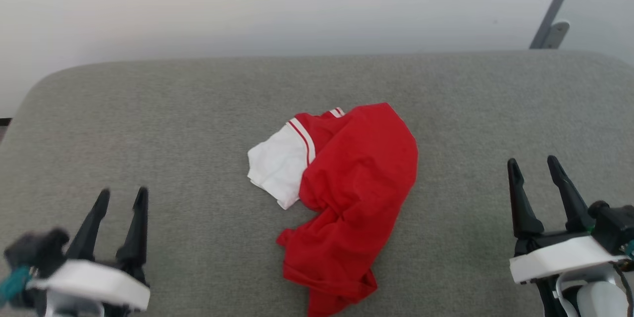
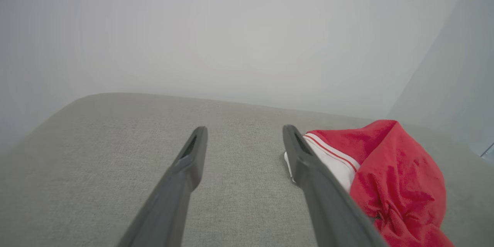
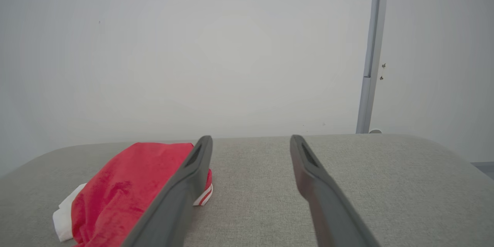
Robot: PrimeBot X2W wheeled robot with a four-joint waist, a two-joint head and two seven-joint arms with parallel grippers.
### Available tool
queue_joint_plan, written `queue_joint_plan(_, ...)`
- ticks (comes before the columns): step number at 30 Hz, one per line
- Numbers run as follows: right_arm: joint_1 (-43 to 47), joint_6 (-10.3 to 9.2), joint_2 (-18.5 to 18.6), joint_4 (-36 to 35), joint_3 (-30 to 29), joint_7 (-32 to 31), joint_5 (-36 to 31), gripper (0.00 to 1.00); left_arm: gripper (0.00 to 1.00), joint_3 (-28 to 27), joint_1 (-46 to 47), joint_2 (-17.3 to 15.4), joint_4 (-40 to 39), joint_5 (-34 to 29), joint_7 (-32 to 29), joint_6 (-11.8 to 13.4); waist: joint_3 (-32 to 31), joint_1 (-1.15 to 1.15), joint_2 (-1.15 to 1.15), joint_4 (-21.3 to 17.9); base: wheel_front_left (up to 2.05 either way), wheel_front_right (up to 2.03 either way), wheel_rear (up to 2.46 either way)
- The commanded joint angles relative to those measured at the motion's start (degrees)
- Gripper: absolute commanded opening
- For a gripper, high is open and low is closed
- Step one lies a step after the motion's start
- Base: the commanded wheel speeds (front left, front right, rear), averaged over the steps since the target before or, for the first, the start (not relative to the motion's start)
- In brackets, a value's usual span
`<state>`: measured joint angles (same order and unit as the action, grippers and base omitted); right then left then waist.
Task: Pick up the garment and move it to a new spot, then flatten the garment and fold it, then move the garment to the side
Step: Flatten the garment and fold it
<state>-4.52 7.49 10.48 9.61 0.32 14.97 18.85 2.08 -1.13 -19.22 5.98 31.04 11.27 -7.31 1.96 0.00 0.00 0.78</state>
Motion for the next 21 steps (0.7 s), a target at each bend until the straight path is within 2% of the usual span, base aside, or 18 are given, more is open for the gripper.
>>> queue_joint_plan(1, -0.9, -0.01, 0.2, -0.2, 0.6, 0.3, 0.1, 1.0, 1.0, 1.6, 2.7, -1.5, 0.2, 1.2, -2.3, -0.2, 1.3, 0.0, 0.0, -1.2, 0.0, 0.0, 0.0)
queue_joint_plan(9, -4.4, -0.01, 0.9, -0.5, 3.2, 0.3, 0.6, 1.0, 1.0, 10.2, 16.2, -8.8, 2.8, 8.6, -18.0, -0.2, 5.4, 0.0, 0.0, -5.9, 0.0, 0.0, 0.0)
queue_joint_plan(12, -5.7, -0.01, 1.0, -0.5, 3.9, 0.3, 1.0, 1.0, 1.0, 12.9, 21.5, -10.4, 5.2, 10.7, -24.5, -0.2, 6.9, 0.0, 0.0, -7.6, 0.0, 0.0, 0.0)
queue_joint_plan(17, -7.7, -0.01, 0.6, -0.6, 4.9, 0.3, 1.5, 1.0, 1.0, 16.5, 29.1, -12.1, 12.1, 11.9, -35.5, -0.1, 9.4, 0.0, 0.0, -10.6, 0.0, 0.0, 0.0)
queue_joint_plan(21, -8.7, 0.0, 0.3, -0.4, 5.3, 0.3, 1.8, 1.0, 1.0, 17.9, 33.5, -11.8, 17.7, 12.4, -41.3, 0.5, 11.1, 0.0, 0.0, -12.5, 0.0, 0.0, 0.0)
